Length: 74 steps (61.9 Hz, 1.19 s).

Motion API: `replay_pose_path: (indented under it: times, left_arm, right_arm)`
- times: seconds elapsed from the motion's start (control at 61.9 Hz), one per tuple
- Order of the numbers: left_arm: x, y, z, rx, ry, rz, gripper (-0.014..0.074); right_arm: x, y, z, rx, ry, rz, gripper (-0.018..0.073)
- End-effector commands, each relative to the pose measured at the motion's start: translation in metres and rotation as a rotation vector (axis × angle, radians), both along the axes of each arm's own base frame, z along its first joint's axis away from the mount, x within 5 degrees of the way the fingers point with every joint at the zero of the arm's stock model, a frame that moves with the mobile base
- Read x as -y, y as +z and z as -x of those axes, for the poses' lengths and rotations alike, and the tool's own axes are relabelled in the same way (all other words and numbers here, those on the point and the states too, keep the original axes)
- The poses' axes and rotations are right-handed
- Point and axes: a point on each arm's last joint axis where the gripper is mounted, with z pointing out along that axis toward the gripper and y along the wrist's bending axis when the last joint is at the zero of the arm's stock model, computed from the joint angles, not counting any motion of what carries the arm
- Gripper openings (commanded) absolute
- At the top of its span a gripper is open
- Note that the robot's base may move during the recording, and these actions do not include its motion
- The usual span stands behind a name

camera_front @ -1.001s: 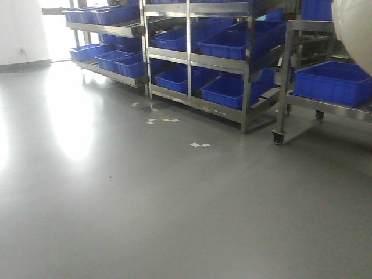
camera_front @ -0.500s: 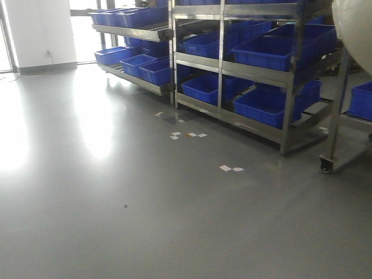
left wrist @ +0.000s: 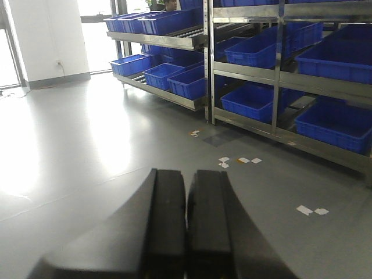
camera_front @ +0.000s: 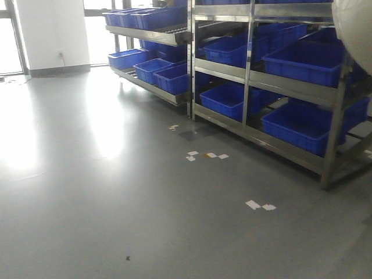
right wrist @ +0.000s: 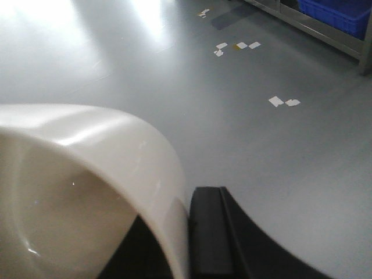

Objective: Move white bin to right shelf second layer
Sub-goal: 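Drive the base past the blue crate racks toward the roller shelf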

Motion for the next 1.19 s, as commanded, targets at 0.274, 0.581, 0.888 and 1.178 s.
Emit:
replay_pose_path:
  times: [0.274, 0.581, 0.888, 1.178]
  left_arm:
    - [-0.0003, -0.0039, -0.0003, 0.061, 0.003, 0.017, 0.0085]
    - [-0.0003, -0.0039, -0.0003, 0.061, 0.003, 0.017, 0.0085]
    - [-0.0003, -0.0039, -0.0003, 0.061, 0.003, 0.017, 0.0085]
    - [-0.0003, -0.0039, -0.0003, 0.061, 0.003, 0.017, 0.0085]
  right_arm:
    - [0.0007, 0.0179, -0.0015, 0.117, -0.015, -0.026, 0.0049]
    - [0.0007, 0.0179, -0.0015, 0.117, -0.015, -0.026, 0.0049]
    - [0.0007, 0.0179, -0.0015, 0.117, -0.015, -0.026, 0.0049]
    - [0.0007, 0.0179, -0.0015, 0.117, -0.015, -0.026, 0.0049]
